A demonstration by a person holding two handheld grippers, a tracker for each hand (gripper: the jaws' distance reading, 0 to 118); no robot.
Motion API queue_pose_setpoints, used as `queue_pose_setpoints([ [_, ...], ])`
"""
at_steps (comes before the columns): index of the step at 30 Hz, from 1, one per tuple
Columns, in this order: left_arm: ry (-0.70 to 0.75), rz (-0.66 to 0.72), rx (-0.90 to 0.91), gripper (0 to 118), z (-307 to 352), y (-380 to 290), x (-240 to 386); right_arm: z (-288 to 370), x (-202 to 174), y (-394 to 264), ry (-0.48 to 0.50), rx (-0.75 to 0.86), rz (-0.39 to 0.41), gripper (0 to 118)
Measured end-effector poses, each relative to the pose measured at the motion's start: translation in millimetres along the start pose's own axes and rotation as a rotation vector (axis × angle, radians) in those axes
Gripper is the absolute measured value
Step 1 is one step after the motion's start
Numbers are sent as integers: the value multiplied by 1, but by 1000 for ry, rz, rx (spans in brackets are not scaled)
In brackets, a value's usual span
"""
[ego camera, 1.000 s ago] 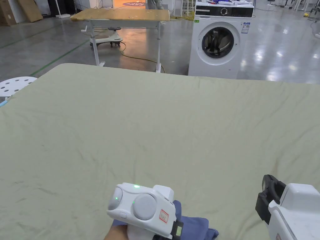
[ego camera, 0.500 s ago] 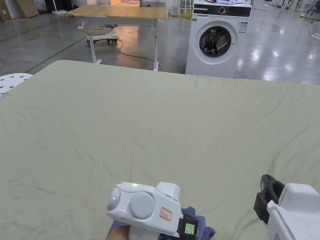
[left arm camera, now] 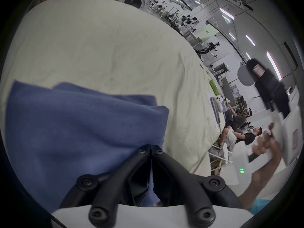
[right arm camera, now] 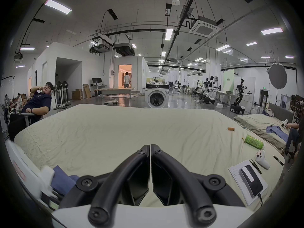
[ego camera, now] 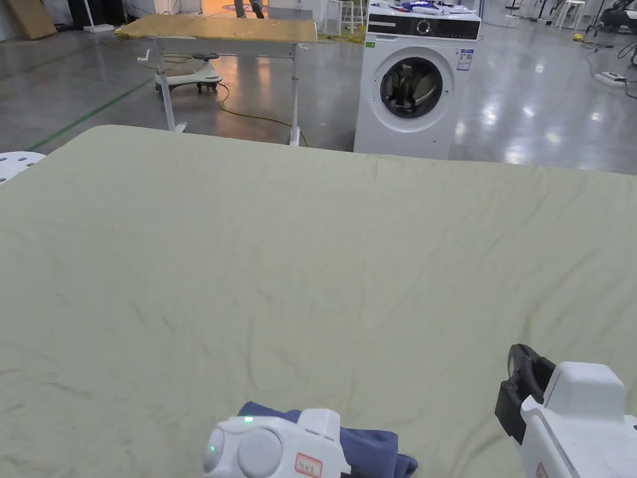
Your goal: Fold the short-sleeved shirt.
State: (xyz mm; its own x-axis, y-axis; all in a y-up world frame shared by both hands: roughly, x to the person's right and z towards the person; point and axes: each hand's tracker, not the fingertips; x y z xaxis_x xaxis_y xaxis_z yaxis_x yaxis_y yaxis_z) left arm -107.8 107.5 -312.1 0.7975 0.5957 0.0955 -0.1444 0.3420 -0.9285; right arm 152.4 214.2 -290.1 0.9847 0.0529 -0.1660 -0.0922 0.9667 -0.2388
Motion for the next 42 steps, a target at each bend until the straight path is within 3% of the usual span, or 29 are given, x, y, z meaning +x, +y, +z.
queue_pose_setpoints([
  [7,15,-61,77,2,-7,-15,-2,1,-3,-1,2,1,3,0],
  [11,52,-149,128,2,21,-6,10,0,-4,2,-3,16,-2,0],
  [14,96,-222,268,2,53,5,15,-3,-8,5,-6,36,-5,0],
  [20,380,-372,664,1,115,19,20,-13,-18,13,-24,88,-26,0],
  [25,543,-383,963,0,154,22,15,-17,-25,25,-38,147,-52,0],
  [29,694,-369,1090,0,168,21,12,-18,-30,35,-40,189,-52,0],
  [33,787,-356,1137,0,173,18,7,-17,-31,43,-40,211,-44,0],
  [39,793,-348,1116,0,177,13,-2,-9,-31,43,-39,214,-24,0],
  [42,769,-342,1088,0,178,8,-9,2,-38,30,26,141,-43,0],
])
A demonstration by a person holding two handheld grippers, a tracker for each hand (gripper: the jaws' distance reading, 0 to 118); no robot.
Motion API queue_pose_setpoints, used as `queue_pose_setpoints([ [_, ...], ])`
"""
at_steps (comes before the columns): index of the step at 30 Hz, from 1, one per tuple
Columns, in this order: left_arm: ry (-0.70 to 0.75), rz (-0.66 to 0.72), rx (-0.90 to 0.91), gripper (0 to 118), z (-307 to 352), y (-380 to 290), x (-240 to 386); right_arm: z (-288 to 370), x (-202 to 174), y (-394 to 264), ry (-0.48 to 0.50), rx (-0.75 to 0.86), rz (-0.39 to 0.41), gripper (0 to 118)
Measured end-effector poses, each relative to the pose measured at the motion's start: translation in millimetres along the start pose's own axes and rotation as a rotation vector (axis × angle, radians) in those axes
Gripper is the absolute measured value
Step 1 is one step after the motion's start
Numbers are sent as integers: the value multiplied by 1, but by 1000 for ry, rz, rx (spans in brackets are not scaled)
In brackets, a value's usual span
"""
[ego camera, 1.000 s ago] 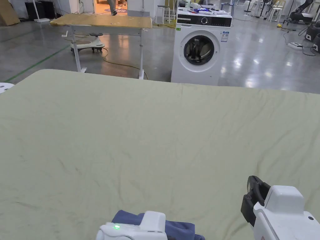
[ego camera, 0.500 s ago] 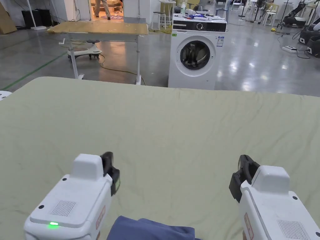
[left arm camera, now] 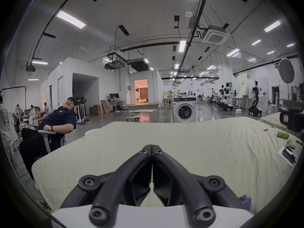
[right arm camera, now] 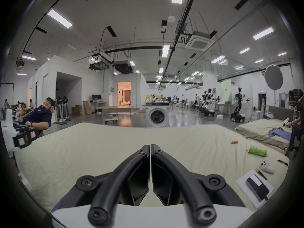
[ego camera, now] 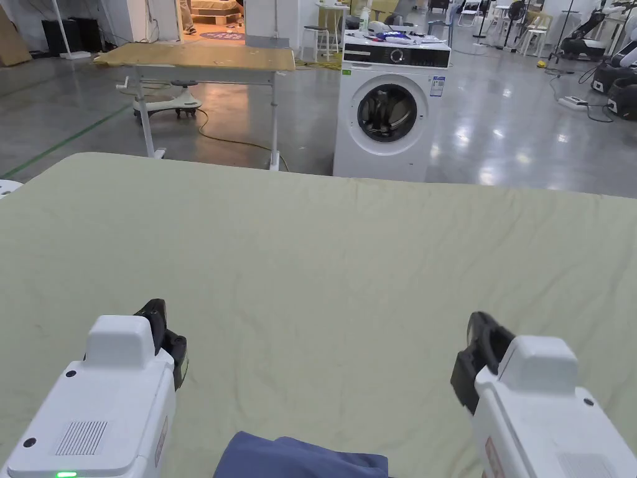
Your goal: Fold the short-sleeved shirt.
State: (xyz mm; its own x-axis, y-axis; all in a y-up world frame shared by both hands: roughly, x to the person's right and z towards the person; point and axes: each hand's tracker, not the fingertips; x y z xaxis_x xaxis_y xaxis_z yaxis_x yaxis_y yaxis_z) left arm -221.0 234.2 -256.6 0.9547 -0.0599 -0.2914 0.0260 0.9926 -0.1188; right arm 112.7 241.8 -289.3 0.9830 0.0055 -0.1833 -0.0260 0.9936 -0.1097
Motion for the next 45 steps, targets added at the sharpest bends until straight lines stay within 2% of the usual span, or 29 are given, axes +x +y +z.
queue_pose_setpoints([
  [5,-24,-5,-60,0,4,-15,-10,19,-33,-58,180,-228,68,0],
  [10,-28,-2,-119,0,8,-34,-18,16,-68,-115,276,-368,126,0],
  [13,-37,13,-149,0,10,-41,-24,10,-76,-138,254,-408,148,0],
  [16,-65,28,-191,0,13,-50,-32,3,-74,-158,183,-426,170,0],
  [18,-88,53,-234,0,12,-57,-37,-3,-69,-165,147,-442,150,0],
  [20,-128,98,-306,0,8,-65,-44,-5,-66,-167,124,-449,117,0],
  [24,-219,185,-440,1,-9,-78,-57,-6,-69,-171,116,-455,120,0],
  [27,-338,303,-576,2,-30,-88,-69,-6,-70,-173,111,-455,130,0],
  [30,-496,416,-691,14,-51,-101,-80,-6,-70,-174,111,-452,133,0],
  [31,-557,460,-730,24,-59,-105,-83,-6,-70,-175,112,-450,132,0],
  [32,-604,503,-755,38,-65,-109,-85,-5,-70,-175,112,-450,130,0],
  [34,-729,607,-829,73,-79,-121,-90,-5,-68,-175,116,-451,124,0],
  [35,-760,649,-864,73,-85,-127,-90,-5,-67,-175,118,-452,121,0],
  [37,-850,689,-934,87,-95,-140,-87,-5,-67,-175,121,-452,119,0],
  [38,-890,704,-954,89,-105,-155,-92,-5,-67,-175,122,-452,119,0],
  [41,-953,737,-1030,89,-122,-179,-90,-4,-66,-174,125,-453,114,0],
  [45,-1067,853,-1033,87,-121,-175,-69,-4,-66,-175,126,-451,119,0],
])
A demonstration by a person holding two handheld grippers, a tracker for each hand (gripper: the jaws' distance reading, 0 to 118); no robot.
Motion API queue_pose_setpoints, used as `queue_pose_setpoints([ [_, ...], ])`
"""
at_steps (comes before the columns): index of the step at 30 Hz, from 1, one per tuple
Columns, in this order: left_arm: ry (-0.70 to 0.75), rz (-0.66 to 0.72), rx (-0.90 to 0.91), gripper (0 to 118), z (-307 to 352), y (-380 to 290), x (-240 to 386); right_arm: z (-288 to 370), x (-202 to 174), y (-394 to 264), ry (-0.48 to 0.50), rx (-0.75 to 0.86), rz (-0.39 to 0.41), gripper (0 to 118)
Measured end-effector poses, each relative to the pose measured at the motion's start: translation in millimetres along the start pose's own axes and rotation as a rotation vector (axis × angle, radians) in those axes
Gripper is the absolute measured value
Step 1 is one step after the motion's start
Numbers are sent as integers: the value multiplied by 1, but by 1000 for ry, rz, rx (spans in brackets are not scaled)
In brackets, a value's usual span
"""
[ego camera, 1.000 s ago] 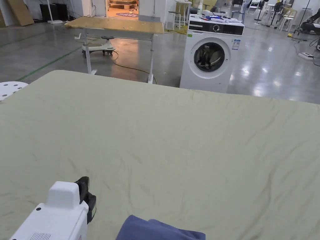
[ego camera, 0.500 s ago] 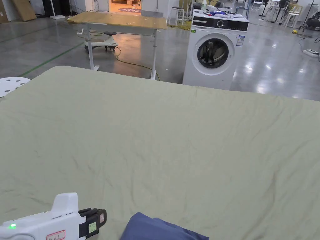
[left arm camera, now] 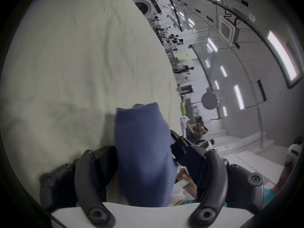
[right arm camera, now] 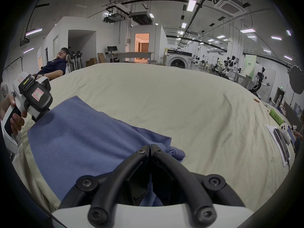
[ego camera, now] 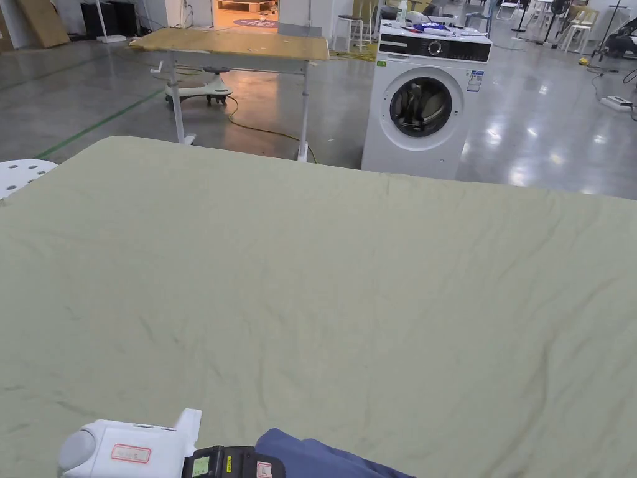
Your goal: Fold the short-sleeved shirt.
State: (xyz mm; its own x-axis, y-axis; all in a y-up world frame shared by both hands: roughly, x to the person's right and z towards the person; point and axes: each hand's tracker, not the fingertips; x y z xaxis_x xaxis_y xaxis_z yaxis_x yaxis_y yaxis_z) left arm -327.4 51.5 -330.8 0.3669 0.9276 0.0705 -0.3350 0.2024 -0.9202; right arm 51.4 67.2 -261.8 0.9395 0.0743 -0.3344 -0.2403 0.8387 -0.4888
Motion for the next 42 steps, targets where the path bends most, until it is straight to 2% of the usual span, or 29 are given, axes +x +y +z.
queue_pose_setpoints([
  [2,-6,23,-15,85,-16,-2,-1,0,0,0,0,0,1,0],
  [3,-7,17,-16,79,-20,-2,-1,0,0,0,0,1,0,0],
  [6,67,-6,-23,40,-30,-10,0,1,1,0,2,1,0,0],
  [9,35,26,10,25,-27,-15,-4,1,2,-2,8,5,2,0],
  [16,29,42,107,19,-24,-53,29,4,3,2,27,20,30,0],
  [19,31,46,124,19,-12,-35,28,14,9,19,47,55,9,0],
  [23,51,30,156,19,24,-24,38,24,26,55,20,142,3,0],
  [27,109,-1,195,19,76,-8,58,30,49,96,-17,235,4,0],
  [32,256,-49,245,19,163,18,66,32,76,136,-62,301,-2,0],
  [39,461,-80,326,19,297,62,61,34,99,154,-113,337,-19,0],
  [42,539,-38,350,19,334,71,61,35,102,151,-122,333,-28,0],
])
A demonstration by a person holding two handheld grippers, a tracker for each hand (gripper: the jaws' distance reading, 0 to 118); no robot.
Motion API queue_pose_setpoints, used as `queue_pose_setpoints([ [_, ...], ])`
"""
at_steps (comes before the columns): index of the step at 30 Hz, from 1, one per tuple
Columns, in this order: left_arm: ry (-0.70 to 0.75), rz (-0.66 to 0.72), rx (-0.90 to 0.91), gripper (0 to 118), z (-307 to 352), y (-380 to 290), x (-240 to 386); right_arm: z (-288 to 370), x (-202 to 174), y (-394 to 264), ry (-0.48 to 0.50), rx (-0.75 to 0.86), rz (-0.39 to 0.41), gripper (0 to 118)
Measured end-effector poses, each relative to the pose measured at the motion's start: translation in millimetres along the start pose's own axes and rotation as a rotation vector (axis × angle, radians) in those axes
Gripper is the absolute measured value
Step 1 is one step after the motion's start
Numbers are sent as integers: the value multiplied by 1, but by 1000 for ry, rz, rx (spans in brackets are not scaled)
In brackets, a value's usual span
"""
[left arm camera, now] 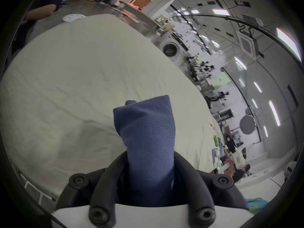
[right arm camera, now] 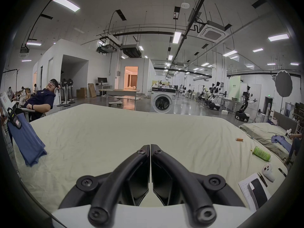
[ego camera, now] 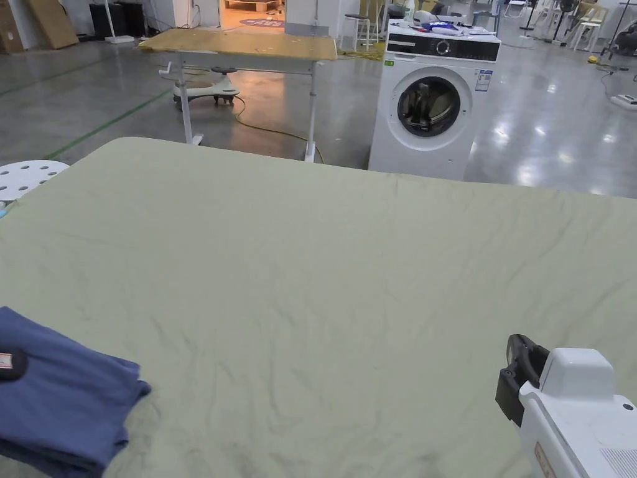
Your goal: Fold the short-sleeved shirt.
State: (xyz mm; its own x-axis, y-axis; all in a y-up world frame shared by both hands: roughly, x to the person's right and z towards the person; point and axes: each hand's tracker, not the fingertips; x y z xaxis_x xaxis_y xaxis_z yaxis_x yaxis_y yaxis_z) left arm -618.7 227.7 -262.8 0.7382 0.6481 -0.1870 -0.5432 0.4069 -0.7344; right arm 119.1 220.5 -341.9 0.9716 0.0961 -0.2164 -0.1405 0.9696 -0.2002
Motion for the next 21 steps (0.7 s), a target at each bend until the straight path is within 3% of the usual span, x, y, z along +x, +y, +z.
queue_pose_setpoints([
  [6,133,70,-27,19,8,13,-46,0,1,-10,-5,-25,-14,0],
  [8,178,68,-39,19,-2,-20,20,0,1,-12,-3,-34,-17,0],
  [10,220,76,-42,20,-8,-26,20,0,1,-12,-4,-40,-14,0],
  [16,484,-27,-28,57,1,-12,-4,-1,6,-12,-12,-39,-8,0],
  [21,678,-158,55,57,18,-23,33,-1,9,-13,-16,-43,-10,0],
])
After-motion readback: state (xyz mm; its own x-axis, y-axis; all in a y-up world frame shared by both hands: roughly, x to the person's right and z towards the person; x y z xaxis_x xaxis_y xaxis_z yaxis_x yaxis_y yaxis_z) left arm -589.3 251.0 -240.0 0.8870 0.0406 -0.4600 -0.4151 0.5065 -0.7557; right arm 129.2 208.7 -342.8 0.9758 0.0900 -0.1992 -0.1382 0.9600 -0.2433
